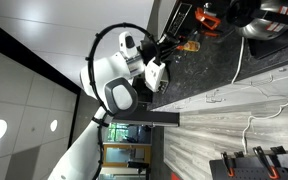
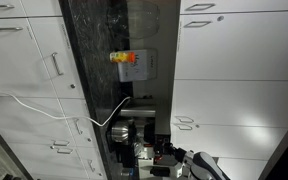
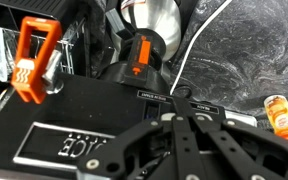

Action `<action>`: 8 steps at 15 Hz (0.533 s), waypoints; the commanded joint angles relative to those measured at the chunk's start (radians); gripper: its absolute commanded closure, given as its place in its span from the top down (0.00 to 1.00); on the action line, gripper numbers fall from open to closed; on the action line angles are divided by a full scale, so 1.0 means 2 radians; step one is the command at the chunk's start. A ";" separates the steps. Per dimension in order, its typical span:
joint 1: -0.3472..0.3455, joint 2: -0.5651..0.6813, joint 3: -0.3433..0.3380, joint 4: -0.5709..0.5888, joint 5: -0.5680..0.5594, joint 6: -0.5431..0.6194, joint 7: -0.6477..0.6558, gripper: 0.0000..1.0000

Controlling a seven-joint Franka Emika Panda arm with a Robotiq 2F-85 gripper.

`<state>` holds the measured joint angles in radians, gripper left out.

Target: Turn on the coffee machine

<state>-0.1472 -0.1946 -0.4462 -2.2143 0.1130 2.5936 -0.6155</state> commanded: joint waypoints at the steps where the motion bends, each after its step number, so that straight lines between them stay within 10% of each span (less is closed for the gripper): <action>1: -0.002 0.020 0.007 0.017 0.026 0.007 -0.026 0.00; 8: -0.003 0.028 0.010 0.025 0.053 0.011 -0.052 0.00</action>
<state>-0.1502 -0.1687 -0.4393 -2.1990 0.1696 2.5934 -0.6669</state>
